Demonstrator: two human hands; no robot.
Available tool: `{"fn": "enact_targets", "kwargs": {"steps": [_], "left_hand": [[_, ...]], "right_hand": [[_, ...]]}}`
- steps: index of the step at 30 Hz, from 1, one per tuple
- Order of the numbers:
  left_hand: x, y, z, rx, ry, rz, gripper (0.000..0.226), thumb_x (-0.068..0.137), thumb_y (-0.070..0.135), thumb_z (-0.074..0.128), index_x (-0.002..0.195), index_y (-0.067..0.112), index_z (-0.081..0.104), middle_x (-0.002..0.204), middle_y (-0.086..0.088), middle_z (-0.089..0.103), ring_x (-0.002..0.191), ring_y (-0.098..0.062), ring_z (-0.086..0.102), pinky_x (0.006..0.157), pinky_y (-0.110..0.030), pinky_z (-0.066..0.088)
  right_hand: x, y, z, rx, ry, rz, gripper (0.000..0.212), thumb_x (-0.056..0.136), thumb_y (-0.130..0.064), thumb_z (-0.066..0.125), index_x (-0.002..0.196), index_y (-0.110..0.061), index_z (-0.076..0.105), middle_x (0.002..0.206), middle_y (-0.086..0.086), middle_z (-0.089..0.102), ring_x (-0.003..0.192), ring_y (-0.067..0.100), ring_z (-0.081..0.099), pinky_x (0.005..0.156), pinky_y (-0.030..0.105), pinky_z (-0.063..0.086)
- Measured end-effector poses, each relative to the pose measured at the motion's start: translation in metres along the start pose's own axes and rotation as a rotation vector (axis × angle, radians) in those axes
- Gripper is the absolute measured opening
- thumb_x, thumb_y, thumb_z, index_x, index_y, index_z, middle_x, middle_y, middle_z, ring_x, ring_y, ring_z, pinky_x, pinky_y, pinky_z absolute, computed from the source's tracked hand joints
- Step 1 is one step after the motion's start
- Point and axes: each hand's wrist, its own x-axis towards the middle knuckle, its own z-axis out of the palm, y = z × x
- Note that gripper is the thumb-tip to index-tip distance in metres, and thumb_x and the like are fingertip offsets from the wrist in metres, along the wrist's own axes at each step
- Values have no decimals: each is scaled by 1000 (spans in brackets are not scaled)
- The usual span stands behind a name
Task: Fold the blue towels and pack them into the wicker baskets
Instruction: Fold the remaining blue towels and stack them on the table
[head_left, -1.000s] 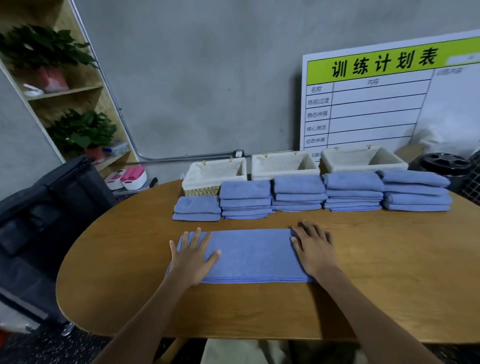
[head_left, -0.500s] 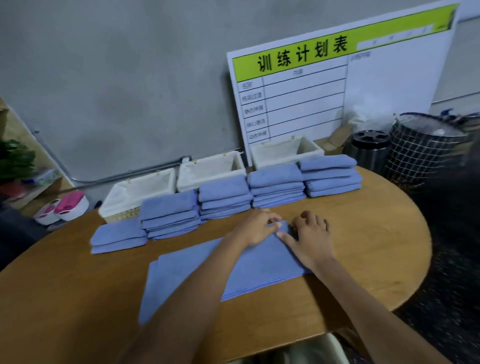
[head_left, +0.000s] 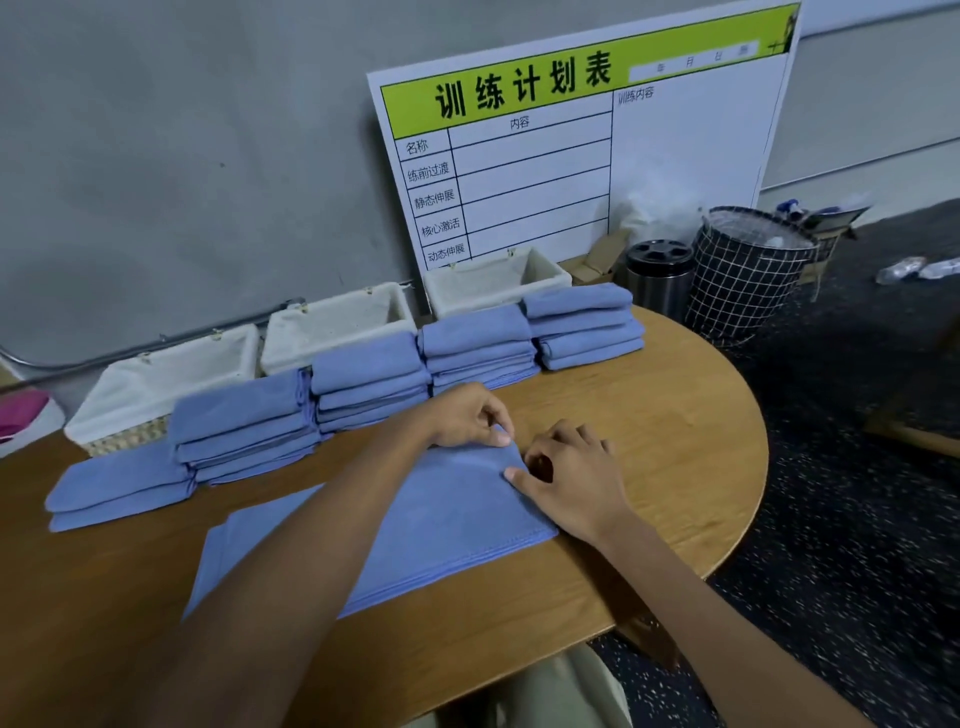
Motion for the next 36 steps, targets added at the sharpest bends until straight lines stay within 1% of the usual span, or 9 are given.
{"fn": "enact_targets", "kwargs": {"steps": [2,6,9,13,15,19,24,31,36], "left_hand": [[-3,0,1,-10,37,12,1,88,23,76,87,22,75,71,-1,61,62,-6,49,65,-27,40],[-12,0,-4,-54,163,29,4,90,16,73,88,19,72,87,10,70,78,0,60,76,-24,47],[-19,-7,-7,-100,265,4,5,89,19,74,88,24,73,96,12,73,94,-4,65,88,-28,50],[-24,-5,-3,-262,361,0,8,92,8,71,96,15,72,100,0,72,65,-2,62,67,-24,54],[-26,-5,-2,-343,380,22,10,93,6,68,101,12,70,102,-9,72,65,-8,66,67,-24,55],[-37,-7,-5,-448,404,-58,15,104,22,52,106,23,67,102,-5,74,73,-14,71,65,-35,46],[-67,3,-34,-623,446,-178,54,106,55,21,111,25,65,95,-7,74,72,-20,69,67,-28,47],[-142,-7,-80,-749,527,-200,69,100,66,12,104,25,67,83,-10,73,58,-18,65,56,-27,39],[-199,-31,-96,-744,602,-209,74,99,68,12,108,20,68,88,-13,73,52,-13,58,51,-23,40]], "right_hand": [[-4,-3,-2,-5,-11,27,40,88,-67,52,94,-30,65,109,-9,51,107,18,42,87,35,29],[-10,-4,-3,38,-41,67,37,90,-60,54,102,-28,67,103,-11,51,107,18,44,83,35,26],[-11,-6,-3,167,-14,90,28,91,-55,57,86,-28,63,88,-10,58,96,17,52,83,37,34],[-12,-18,0,516,56,157,25,89,-46,64,77,-24,59,73,2,67,69,20,63,68,46,51],[-12,-25,2,582,116,147,21,88,-41,67,78,-23,61,72,3,67,67,22,63,63,46,51],[-11,-39,5,617,165,117,14,87,-31,69,77,-24,63,66,2,64,61,26,58,53,41,46],[-12,-69,-4,587,218,60,9,83,-28,71,77,-28,64,59,-1,62,47,15,50,46,31,39],[-17,-147,-6,540,183,-124,22,84,-25,70,68,-36,59,54,-16,56,51,6,52,46,18,29],[-23,-207,15,582,130,-240,12,85,-26,71,76,-28,64,66,-12,62,64,9,60,56,27,44]]}}
